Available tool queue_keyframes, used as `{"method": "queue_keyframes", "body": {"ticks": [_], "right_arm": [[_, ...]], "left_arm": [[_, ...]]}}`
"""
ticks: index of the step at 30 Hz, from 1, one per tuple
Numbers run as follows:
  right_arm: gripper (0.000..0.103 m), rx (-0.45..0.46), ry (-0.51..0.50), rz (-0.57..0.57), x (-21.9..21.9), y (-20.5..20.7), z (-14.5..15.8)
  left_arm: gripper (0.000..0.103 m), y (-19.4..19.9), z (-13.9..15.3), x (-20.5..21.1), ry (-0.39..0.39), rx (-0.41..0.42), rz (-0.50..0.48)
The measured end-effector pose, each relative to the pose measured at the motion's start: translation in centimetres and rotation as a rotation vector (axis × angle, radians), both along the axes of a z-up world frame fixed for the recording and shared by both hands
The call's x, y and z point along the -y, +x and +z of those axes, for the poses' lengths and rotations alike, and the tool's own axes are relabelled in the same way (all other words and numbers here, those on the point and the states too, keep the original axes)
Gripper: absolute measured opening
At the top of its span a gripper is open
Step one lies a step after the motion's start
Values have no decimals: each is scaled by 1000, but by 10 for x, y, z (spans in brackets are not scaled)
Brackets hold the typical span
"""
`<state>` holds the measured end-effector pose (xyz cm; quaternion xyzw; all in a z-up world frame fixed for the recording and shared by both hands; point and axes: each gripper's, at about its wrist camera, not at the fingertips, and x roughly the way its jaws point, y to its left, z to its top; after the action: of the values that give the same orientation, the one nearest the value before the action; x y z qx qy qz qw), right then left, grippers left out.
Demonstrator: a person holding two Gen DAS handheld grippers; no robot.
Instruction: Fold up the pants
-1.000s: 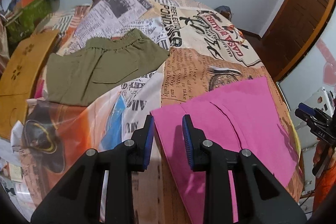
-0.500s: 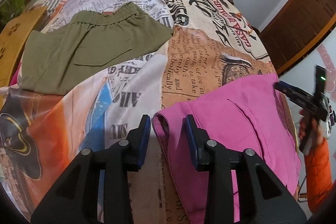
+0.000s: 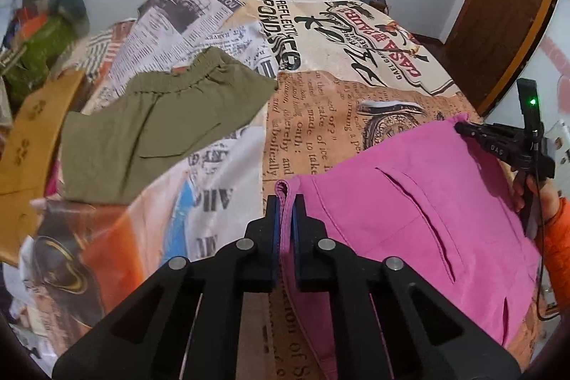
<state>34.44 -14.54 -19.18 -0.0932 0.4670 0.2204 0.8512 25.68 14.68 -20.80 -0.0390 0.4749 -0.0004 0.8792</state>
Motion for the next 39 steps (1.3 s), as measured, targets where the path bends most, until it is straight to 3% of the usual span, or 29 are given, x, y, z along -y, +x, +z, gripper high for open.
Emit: {"method": "queue_keyframes", "body": {"ticks": [4, 8, 11, 12, 13, 15, 19, 28, 34, 39], "right_arm": [[4, -12, -26, -4, -2, 4, -1], [5, -27, -82, 7, -11, 5, 3], [16, -56, -62, 2, -9, 2, 16], [25, -52, -51, 3, -8, -1, 21], [35, -36, -44, 3, -7, -6, 29], [40, 12, -38, 7, -5, -17, 46], [41, 72, -3, 34, -2, -41, 82], [45, 200, 72, 87, -3, -106, 148], [51, 236, 98, 118, -4, -158, 156], [52, 214, 100, 138, -8, -192, 139]], "left_arm": [[6, 5, -5, 0, 68, -17, 10], [7, 14, -17, -3, 71, -61, 15], [8, 12, -10, -5, 61, -57, 23], [10, 9, -4, -4, 68, -50, 28], [11, 7, 1, -3, 77, -41, 29], [15, 0, 14, -1, 91, -17, 29], [35, -20, 51, 8, 98, 69, 19], [50, -78, 114, 41, 79, 206, -31], [66, -124, 120, 59, 26, 226, -76], [67, -153, 98, 67, -13, 172, -90]]}}
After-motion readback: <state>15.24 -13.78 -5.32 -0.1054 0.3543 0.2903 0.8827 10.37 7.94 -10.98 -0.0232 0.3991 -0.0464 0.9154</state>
